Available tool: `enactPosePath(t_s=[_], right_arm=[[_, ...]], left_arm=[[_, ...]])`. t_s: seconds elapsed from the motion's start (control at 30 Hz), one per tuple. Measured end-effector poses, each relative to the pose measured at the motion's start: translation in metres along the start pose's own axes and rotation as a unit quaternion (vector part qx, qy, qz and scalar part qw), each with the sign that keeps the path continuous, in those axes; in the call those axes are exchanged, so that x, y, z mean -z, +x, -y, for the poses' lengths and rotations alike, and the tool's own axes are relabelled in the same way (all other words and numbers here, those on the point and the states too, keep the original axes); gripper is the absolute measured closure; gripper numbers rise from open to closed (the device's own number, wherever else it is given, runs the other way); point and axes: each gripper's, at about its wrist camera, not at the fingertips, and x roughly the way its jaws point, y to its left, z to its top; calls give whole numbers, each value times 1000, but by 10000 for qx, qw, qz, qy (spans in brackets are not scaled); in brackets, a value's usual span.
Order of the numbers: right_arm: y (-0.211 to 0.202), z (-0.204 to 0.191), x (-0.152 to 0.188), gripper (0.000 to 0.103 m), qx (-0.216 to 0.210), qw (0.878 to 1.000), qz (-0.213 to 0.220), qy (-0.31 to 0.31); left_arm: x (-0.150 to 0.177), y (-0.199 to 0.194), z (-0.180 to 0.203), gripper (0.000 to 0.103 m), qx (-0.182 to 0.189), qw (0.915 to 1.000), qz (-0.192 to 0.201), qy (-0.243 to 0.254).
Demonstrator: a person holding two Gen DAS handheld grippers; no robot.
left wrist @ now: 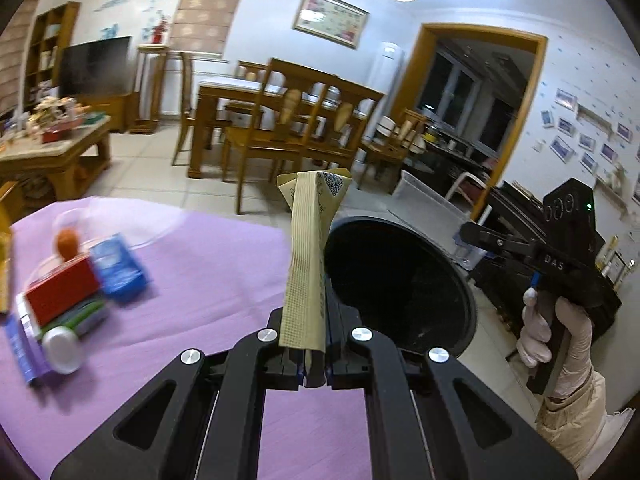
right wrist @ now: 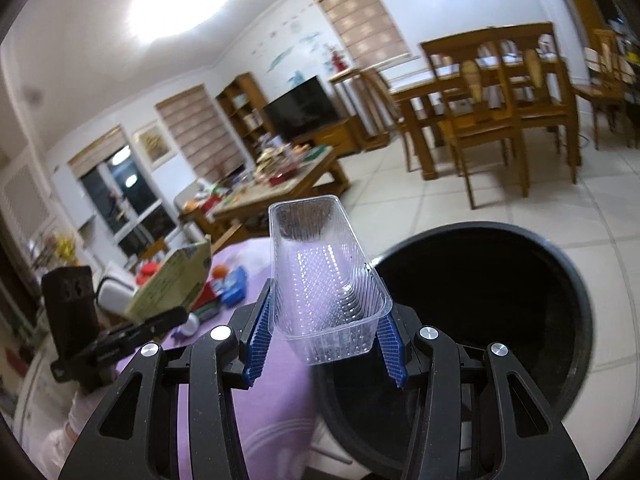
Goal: Collect trash
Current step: 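Carry the wrapper and tray over the black bin and open both tools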
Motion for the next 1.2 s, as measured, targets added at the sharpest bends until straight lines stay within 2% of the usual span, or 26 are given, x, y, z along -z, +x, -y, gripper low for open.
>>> enactPosePath(t_s=[0.23,0.5,1.0,1.13,1.2], right_arm=[[-19,54,5,56,253,9989,31,396],[-20,95,21,56,497,9961,-36,732],[-9,115,36,54,692,9921,-117,1038],[-7,117,35,51,680,9906,-133,1178],[-8,117,35,42,691,9903,-118,1198]], left_arm=[[-4,56,48,96,349,9982,-388,278],[11,110,79,96,498,9932,-953,440],[12,140,87,95,401,9897,-1298,460],[11,140,89,93,341,9894,-1344,432],[11,139,88,92,343,9896,-1343,396]])
